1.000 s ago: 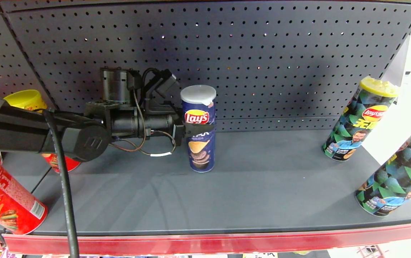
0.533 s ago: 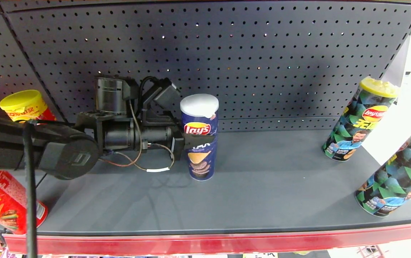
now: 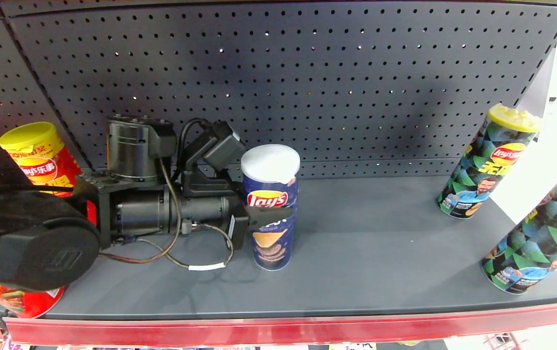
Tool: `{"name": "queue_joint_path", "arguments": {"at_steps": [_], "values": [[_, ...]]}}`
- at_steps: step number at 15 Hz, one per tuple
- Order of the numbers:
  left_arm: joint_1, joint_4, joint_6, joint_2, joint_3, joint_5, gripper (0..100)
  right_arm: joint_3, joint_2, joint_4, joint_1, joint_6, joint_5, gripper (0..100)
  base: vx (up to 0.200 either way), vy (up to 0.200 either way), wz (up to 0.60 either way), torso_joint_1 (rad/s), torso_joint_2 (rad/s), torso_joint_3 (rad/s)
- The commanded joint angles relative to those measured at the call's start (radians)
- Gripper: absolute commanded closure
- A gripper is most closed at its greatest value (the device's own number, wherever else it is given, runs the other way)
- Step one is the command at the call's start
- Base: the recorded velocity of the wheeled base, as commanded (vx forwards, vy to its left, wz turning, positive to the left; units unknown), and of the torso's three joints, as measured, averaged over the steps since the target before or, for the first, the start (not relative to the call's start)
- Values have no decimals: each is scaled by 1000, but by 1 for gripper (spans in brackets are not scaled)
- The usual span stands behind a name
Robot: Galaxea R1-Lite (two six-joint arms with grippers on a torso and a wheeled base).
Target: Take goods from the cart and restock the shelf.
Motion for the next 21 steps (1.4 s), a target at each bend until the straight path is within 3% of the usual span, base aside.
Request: {"name": "queue_joint_path", "arguments": {"at_steps": [1,7,10,21], "values": [[-16,1,0,-59,60,3,100,-1,1,0,0,0,0,100,0,0,0,0,0,0],[7,1,-2,-176,195,5,100,-1,-1,0,0,0,0,100,0,0,0,0,0,0],[7,3,-48,-200,198,9,100,-1,-1,0,0,0,2,100,0,0,0,0,0,0],[-29,8,-48,-205,209,20,100,-4,-5,0,0,0,0,100,0,0,0,0,0,0]]}}
